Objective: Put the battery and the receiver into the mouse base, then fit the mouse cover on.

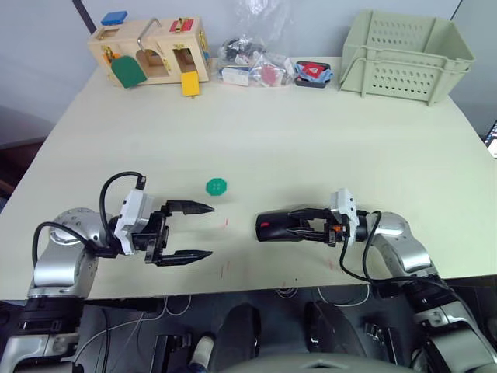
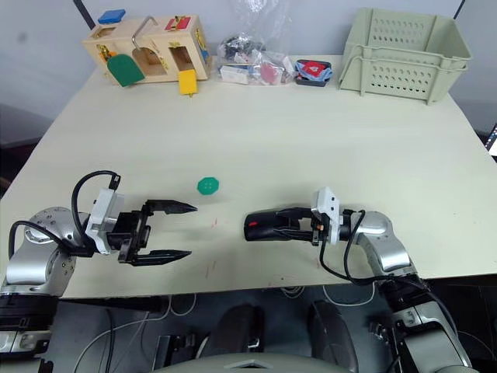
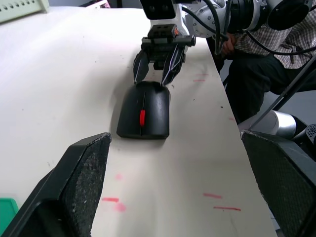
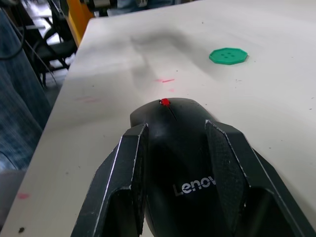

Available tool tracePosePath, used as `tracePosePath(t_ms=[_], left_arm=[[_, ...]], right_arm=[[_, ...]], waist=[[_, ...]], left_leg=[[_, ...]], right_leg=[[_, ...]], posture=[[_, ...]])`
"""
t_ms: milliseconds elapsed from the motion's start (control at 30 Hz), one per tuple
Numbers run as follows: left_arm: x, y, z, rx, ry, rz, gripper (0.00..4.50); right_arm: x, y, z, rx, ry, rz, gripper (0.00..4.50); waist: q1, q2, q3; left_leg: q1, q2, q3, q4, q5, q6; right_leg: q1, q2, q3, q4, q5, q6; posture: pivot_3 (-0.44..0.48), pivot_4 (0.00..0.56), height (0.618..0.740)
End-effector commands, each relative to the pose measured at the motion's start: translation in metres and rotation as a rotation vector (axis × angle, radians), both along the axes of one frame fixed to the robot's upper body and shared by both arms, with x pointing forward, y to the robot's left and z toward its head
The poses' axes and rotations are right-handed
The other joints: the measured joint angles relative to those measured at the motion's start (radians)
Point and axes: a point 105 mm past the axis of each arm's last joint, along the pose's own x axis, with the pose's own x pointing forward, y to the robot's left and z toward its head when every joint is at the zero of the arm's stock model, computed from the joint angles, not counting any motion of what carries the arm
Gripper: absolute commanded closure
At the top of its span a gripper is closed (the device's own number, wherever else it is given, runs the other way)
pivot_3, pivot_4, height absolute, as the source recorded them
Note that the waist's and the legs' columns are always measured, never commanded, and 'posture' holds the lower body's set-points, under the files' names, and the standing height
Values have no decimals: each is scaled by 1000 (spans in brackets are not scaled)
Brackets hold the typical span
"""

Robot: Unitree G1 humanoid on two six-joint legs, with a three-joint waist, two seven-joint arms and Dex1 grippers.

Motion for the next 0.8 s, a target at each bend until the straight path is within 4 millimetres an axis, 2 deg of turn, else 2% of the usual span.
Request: tracePosePath(t_ms=[33,233,433,633,800], left_arm=[[-3,1,6,14,-19,-21,0],[-5,1,3,10,-12,-11,0],[-6,3,0,-8,-11,26,0],[1,10,-5,-34,-15,164,0],[15,24,-17,-47,-8,395,0]], right_arm=[[-10,-2,-33,-92,109,-5,2602],[-5,-8,-8,-12,7,-29,2602],[-4,-23,20,50,-108,-69,2602],[-4,-55,34,55,-160,-186,2602],[-6,-101,31,28,-162,-392,2602]], waist=[[0,0,0],[3,0,0],[6,0,0],[6,2,1],[11,2,1]], left_leg=[[0,0,0,0,0,0],[0,0,0,0,0,0],[-3,0,0,0,0,0],[-3,0,0,0,0,0],[-3,0,0,0,0,0]], right_leg=[[0,0,0,0,-1,-2],[0,0,0,0,-1,-1],[-2,-1,0,0,-1,-1],[-2,-1,0,0,0,-1],[-2,-2,0,0,1,1]], posture=[[0,150,740],[0,150,740],[0,150,740],[0,150,740],[0,150,740]])
